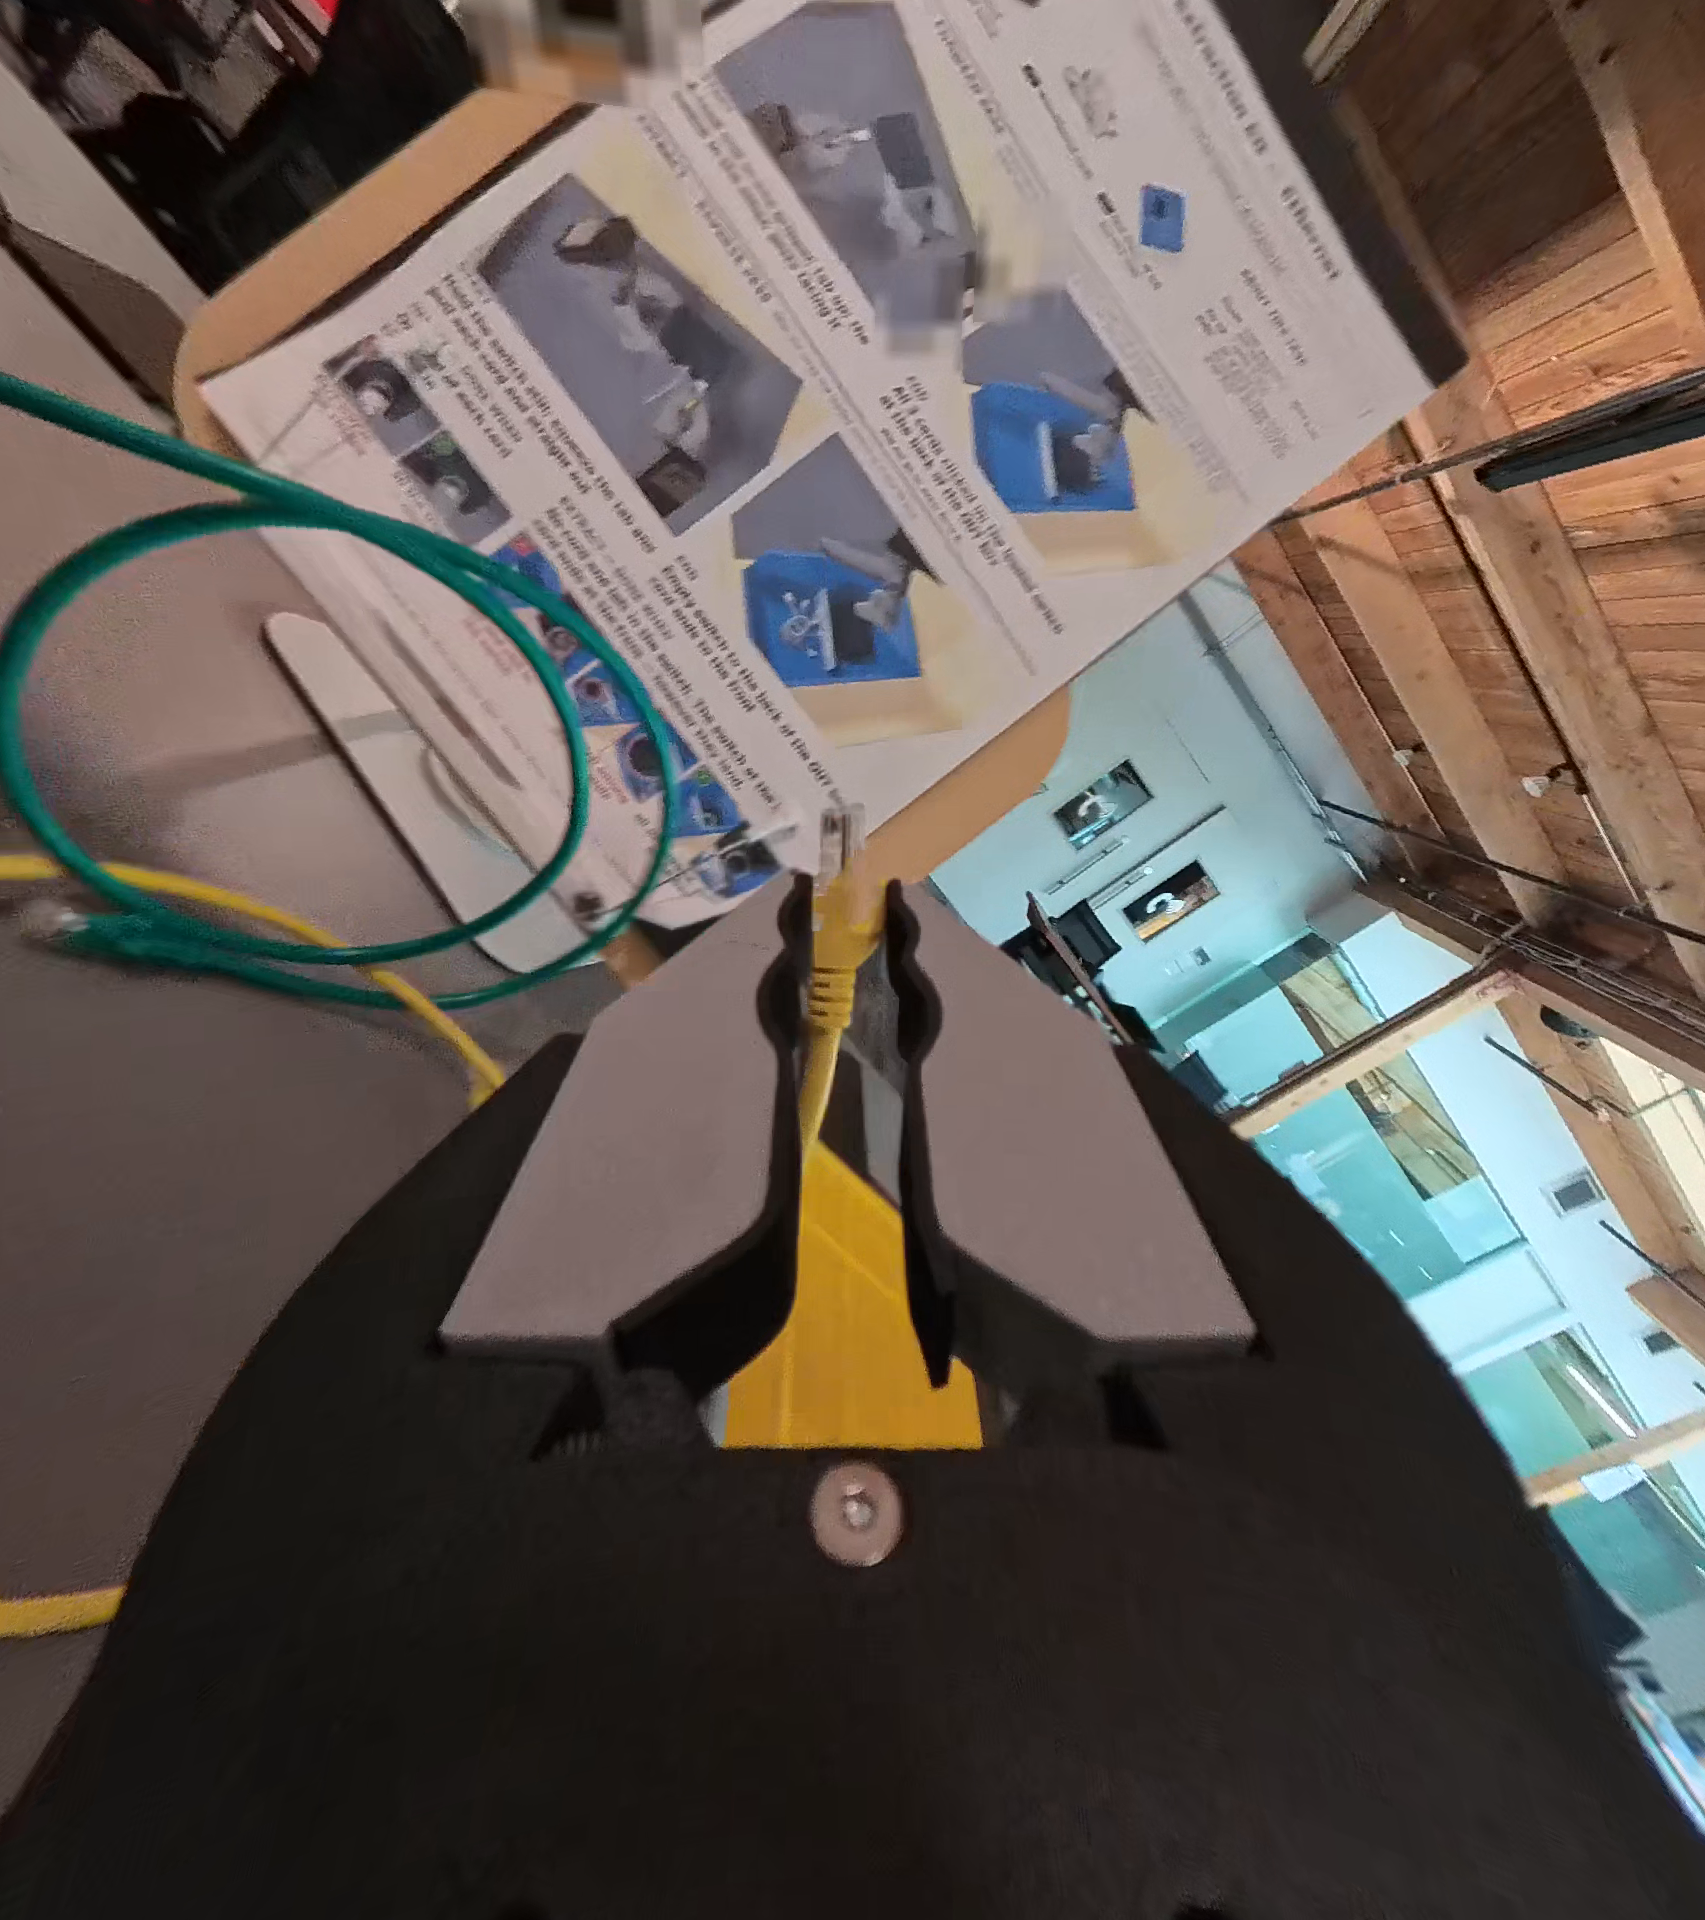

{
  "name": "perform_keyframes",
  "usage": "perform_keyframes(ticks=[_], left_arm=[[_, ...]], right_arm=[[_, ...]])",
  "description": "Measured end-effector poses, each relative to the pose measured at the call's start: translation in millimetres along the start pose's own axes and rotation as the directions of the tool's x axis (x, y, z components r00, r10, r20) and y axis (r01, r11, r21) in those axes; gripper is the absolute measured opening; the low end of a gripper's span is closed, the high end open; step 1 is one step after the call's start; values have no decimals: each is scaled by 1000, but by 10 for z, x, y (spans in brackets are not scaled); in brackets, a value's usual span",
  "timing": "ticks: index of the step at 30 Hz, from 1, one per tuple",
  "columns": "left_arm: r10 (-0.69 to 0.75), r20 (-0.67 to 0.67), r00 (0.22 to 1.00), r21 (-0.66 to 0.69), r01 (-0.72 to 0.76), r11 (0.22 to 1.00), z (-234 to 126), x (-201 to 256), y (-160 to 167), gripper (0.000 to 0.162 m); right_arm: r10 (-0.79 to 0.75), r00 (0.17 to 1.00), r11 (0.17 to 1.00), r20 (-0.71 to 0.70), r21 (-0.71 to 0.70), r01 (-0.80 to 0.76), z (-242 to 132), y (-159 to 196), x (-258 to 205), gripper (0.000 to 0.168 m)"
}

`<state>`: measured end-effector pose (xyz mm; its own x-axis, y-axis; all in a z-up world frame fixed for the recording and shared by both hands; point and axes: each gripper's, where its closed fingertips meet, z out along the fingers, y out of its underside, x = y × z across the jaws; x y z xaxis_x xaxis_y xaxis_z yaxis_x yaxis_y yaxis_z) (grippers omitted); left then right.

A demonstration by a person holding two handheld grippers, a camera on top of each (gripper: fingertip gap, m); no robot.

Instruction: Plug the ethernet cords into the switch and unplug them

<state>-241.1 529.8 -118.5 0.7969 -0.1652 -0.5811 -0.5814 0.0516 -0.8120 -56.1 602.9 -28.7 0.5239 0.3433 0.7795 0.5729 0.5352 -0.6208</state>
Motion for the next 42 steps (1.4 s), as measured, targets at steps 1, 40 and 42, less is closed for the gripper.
perform_keyframes(ticks=[1, 40, 42], left_arm=[[-24, 31, 999, -27, 25, 999, 0, -75, 56, 26], [-65, 70, 995, -118, 73, 990, -10, -167, 256, 27], [-72, 63, 995, -121, 79, 989, -3, -157, 266, 26]], right_arm=[[-8, 1000, 1000, -22, -7, 8, 8, -83, 189, 10], [-432, 865, 738, -254, -650, 178, -639, -402, 4227, 10], [-437, 847, 741, -303, -654, 149, -731, -459, 4397, 10]])
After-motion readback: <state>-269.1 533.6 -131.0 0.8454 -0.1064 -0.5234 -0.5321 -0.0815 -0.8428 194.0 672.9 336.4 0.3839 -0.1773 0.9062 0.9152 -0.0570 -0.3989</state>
